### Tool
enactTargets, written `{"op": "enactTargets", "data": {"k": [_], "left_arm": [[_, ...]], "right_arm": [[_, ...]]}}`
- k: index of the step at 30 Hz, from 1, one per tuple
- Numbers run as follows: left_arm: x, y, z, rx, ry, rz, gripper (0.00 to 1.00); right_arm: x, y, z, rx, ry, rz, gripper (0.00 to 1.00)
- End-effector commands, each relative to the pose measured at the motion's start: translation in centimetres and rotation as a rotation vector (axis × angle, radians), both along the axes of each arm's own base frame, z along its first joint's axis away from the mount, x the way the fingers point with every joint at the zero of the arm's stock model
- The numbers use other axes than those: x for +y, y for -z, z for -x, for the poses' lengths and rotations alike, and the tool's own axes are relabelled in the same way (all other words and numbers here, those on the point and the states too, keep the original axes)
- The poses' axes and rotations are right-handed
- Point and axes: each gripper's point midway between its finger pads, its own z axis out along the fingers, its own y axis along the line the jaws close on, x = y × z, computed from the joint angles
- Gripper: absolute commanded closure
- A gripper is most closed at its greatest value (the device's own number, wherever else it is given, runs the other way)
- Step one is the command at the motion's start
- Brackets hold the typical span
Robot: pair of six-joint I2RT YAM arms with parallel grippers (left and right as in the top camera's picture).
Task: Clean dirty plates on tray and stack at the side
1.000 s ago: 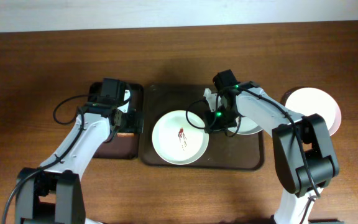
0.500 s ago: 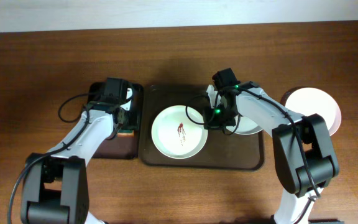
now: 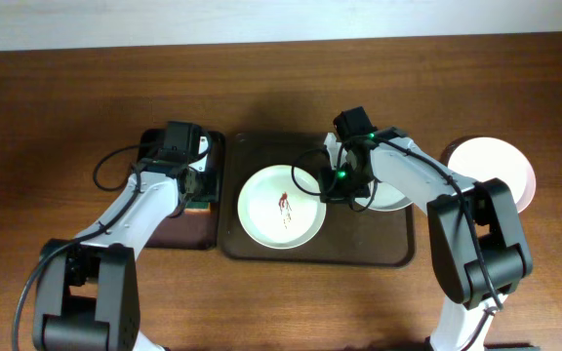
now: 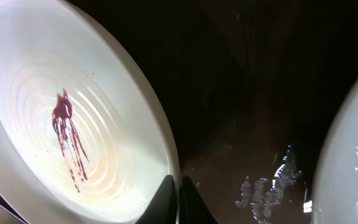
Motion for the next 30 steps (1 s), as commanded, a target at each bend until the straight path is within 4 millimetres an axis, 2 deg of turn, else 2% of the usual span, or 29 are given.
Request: {"op": "enactTargets", "data": {"k": [1,4,9,11,12,16,18,19,20,21,23,27,30], "left_arm": [[0.0,0.3,0.0,0.006,0.005,0.008,0.46],[0.2,0.4,0.0,0.007,0.001,-0.004,0.45],[0.2,2.0,0.3,0.048,0.001,-0.01,0.44],[0.2,2.1,0.2,0.046,0.001,-0.009,0.5],[0.1,2.1,0.0,0.038,0.001,-0.008,0.57],[0.1,2.0,-0.1,0.031,0.001,-0.007,0.61],[0.1,2.0,-0.1,0.031,0.001,-0.007,0.71],[0.1,2.0,-0.1,0.031,0.001,-0.007,0.8],[0.1,2.0,-0.1,0.032,0.001,-0.007,0.96],[0.1,2.0,-0.1,0.033,0.001,-0.007,1.0],[0.1,1.8,0.1,0.037,0.001,-0.007,1.0],[0.0,-0.9,-0.5,-0.023,0.003,0.005,1.0],[0.2,-5.0,-1.0,-0.128,-0.006,0.023,1.0]], "right_arm": [[-0.3,0.5,0.3,0.01,0.007,0.034,0.96],[-0.4,0.5,0.4,0.013,0.007,0.036,0.96],[-0.4,0.5,0.5,0.015,0.007,0.037,0.96],[-0.4,0.5,0.5,0.016,0.007,0.037,0.96],[-0.4,0.5,0.5,0.016,0.007,0.037,0.96],[-0.4,0.5,0.5,0.015,0.007,0.037,0.96],[-0.4,0.5,0.5,0.015,0.007,0.037,0.96],[-0.4,0.5,0.5,0.015,0.007,0.037,0.96],[-0.4,0.5,0.5,0.015,0.007,0.037,0.96],[-0.4,0.5,0.5,0.015,0.007,0.037,0.96],[-0.4,0.5,0.5,0.016,0.007,0.037,0.96],[-0.4,0.5,0.5,0.016,0.007,0.037,0.96],[-0.4,0.5,0.5,0.018,0.007,0.037,0.96]]}}
